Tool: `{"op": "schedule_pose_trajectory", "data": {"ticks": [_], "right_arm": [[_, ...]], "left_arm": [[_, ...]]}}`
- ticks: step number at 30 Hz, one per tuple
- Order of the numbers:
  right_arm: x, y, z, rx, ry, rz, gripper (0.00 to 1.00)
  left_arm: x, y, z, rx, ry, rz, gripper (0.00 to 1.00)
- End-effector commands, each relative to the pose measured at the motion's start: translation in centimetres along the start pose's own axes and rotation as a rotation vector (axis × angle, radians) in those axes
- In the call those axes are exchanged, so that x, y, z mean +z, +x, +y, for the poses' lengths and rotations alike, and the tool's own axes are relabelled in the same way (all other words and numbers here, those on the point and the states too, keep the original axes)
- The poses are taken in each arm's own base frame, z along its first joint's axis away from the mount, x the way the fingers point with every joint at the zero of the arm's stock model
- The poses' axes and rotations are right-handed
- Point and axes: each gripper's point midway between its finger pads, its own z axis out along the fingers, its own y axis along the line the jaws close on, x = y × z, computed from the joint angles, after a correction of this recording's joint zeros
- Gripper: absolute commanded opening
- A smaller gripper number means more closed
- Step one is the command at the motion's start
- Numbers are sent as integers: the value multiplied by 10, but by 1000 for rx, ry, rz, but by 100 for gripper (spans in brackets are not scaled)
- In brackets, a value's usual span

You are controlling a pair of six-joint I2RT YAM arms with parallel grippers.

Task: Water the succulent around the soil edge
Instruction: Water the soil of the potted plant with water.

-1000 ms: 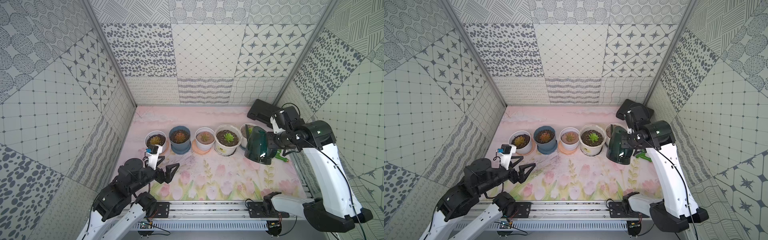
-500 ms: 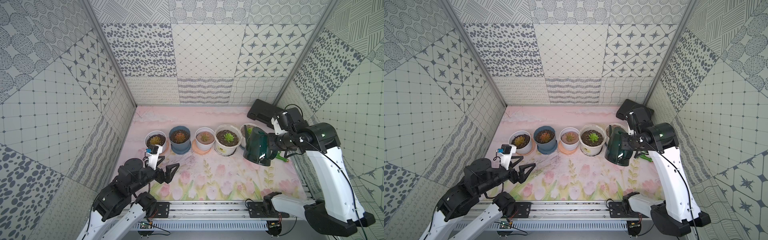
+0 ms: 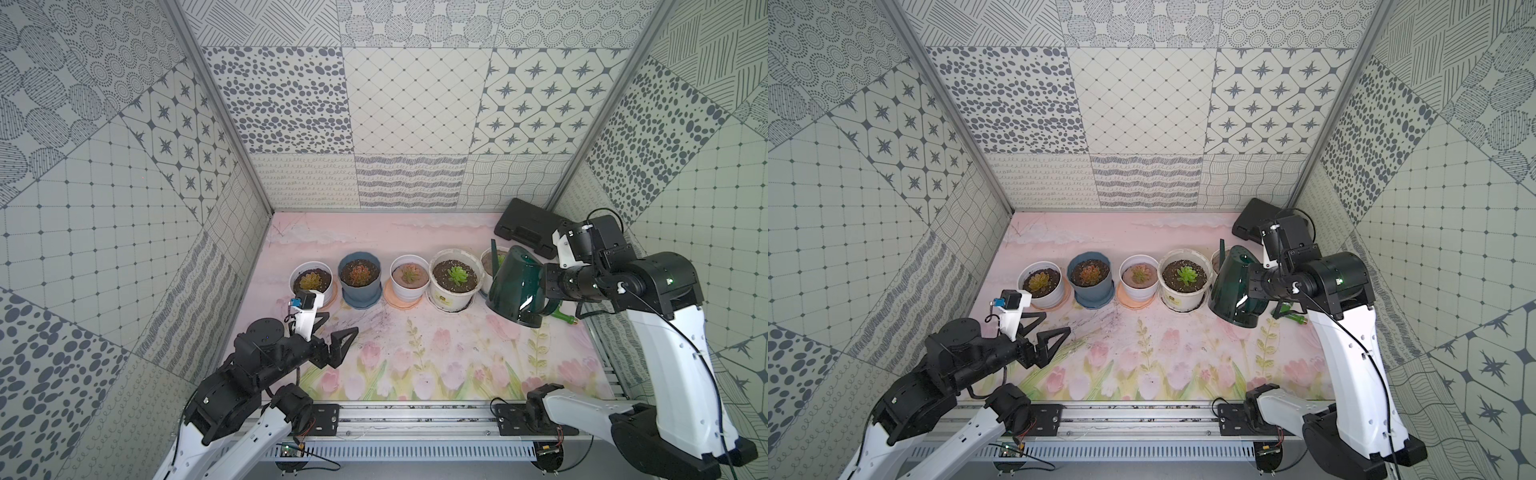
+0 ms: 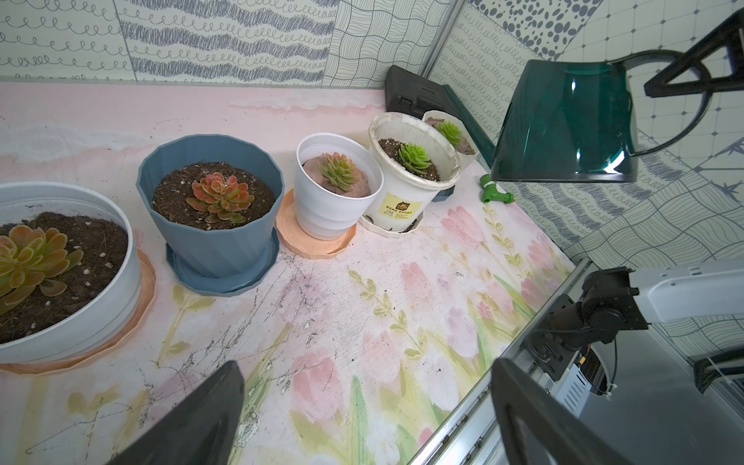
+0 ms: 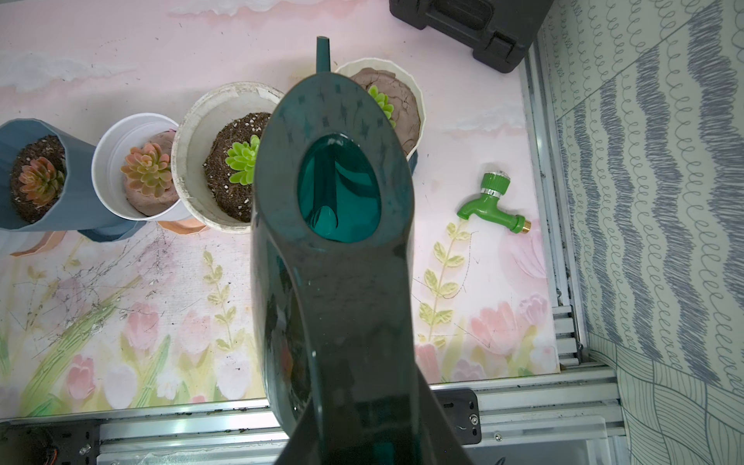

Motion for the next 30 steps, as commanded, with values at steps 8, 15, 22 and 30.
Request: {"op": "schedule_pose_trajectory", "data": {"ticks": [8, 15, 22, 30], "right_arm": [[-7, 18, -29, -14, 111, 60, 0], [5, 24, -37, 21, 157, 113, 0], [11, 23, -44, 47, 186, 134, 0], [20, 44, -50, 51, 210, 189, 0]], "left_arm": [[-1, 3, -1, 26, 6, 10, 99], [0, 4, 0, 24, -1, 13, 99], [-1, 3, 0, 25, 1, 8, 99], [-2, 3, -2, 27, 11, 6, 99]]}}
